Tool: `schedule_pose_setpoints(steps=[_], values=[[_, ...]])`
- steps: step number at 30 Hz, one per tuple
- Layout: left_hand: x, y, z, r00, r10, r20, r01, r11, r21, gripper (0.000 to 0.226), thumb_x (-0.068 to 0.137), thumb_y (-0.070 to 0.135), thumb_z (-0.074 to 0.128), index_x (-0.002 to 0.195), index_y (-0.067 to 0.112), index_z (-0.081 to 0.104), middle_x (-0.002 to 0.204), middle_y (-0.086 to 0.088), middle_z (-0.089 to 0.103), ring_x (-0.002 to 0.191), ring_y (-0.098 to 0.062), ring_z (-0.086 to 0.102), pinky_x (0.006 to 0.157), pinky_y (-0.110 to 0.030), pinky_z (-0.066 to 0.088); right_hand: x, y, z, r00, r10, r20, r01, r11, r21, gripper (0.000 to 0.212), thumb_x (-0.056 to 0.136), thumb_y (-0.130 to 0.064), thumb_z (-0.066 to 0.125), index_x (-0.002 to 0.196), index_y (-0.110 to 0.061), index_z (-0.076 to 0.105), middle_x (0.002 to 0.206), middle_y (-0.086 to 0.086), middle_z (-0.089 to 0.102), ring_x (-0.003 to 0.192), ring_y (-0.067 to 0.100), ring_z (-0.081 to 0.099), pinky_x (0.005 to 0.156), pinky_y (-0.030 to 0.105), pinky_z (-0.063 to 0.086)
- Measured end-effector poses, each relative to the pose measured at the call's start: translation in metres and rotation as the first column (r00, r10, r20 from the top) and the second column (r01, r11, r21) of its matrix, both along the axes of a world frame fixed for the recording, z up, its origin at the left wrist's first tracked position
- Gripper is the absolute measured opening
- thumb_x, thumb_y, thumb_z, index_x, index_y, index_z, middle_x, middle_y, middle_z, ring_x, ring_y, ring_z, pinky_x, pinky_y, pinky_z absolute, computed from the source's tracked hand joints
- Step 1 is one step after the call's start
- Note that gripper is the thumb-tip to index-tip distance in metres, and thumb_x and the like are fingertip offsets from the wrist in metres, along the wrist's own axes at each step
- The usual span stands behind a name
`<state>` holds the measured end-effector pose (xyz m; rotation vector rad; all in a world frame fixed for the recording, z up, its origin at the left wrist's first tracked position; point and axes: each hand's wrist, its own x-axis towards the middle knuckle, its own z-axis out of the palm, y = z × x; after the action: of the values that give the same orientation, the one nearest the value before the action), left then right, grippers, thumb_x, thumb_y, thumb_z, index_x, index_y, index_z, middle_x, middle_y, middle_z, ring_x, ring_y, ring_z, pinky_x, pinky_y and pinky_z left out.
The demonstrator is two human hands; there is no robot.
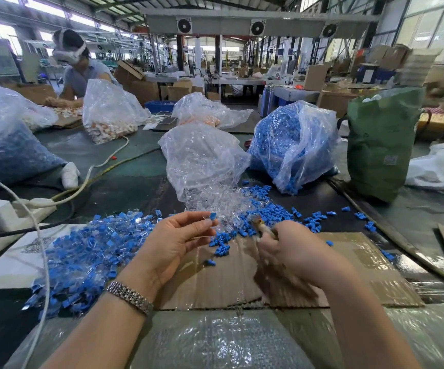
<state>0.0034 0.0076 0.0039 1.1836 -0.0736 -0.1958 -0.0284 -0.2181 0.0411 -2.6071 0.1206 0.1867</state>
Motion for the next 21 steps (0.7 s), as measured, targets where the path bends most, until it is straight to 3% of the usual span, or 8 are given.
schedule_pose_setpoints(steps=[3,6,9,15,19,21], values=[[0.000,0.003,0.000,1.000,0.009,-0.019,-0.010,0.999,-0.049,0.026,0.074,0.007,0.076,0.100,0.004,0.077,0.107,-0.018,0.076,0.089,-0.020,0.075,0.072,-0.025,0.061,-0.004,0.014,0.013,0.971,0.220,-0.095,-0.204,0.967,0.153,0.026,0.097,-0.030,0.062,0.076,-0.015,0.057,0.070,0.003,0.062,0.055,0.014,0.061,0.059,0.030,0.053],[0.001,0.004,-0.001,1.000,0.004,-0.016,-0.004,0.999,-0.052,0.021,0.073,0.007,0.077,0.094,0.009,0.081,0.107,-0.016,0.077,0.092,-0.019,0.075,0.079,-0.029,0.061,-0.006,0.029,0.015,0.950,0.278,-0.143,-0.230,0.931,0.284,0.017,0.098,-0.020,0.059,0.085,-0.008,0.060,0.078,0.008,0.065,0.069,0.020,0.068,0.085,0.046,0.061],[0.002,0.003,-0.002,1.000,0.004,-0.009,-0.005,0.999,-0.043,0.020,0.070,0.009,0.078,0.089,0.012,0.083,0.100,-0.011,0.078,0.089,-0.017,0.074,0.084,-0.031,0.060,-0.007,0.035,0.016,0.950,0.272,-0.153,-0.176,0.873,0.456,0.010,0.098,-0.009,0.055,0.097,0.000,0.059,0.089,0.014,0.062,0.077,0.023,0.068,0.083,0.049,0.061],[0.002,-0.001,-0.003,0.999,0.001,0.048,-0.001,1.000,0.002,0.026,0.072,0.007,0.075,0.098,0.006,0.077,0.105,-0.015,0.077,0.092,-0.020,0.073,0.080,-0.025,0.061,-0.008,0.039,0.018,0.944,0.296,-0.144,-0.193,0.854,0.483,0.010,0.098,-0.010,0.055,0.091,-0.005,0.060,0.088,0.012,0.061,0.079,0.022,0.068,0.081,0.049,0.062],[-0.001,-0.001,-0.002,0.996,0.013,0.089,-0.021,0.996,0.090,0.020,0.069,0.013,0.078,0.088,0.013,0.081,0.101,-0.014,0.078,0.087,-0.017,0.072,0.080,-0.026,0.060,-0.009,0.040,0.011,0.948,0.295,-0.121,-0.206,0.855,0.477,0.020,0.101,-0.024,0.055,0.085,-0.013,0.059,0.084,0.006,0.062,0.075,0.020,0.070,0.082,0.050,0.061],[-0.003,-0.001,-0.001,0.996,0.002,0.091,-0.012,0.994,0.112,0.020,0.068,0.015,0.079,0.088,0.016,0.082,0.098,-0.013,0.078,0.082,-0.015,0.073,0.072,-0.025,0.060,-0.009,0.042,0.005,0.957,0.274,-0.097,-0.203,0.867,0.454,0.030,0.102,-0.036,0.055,0.079,-0.017,0.057,0.077,0.002,0.062,0.068,0.019,0.067,0.078,0.046,0.062]])
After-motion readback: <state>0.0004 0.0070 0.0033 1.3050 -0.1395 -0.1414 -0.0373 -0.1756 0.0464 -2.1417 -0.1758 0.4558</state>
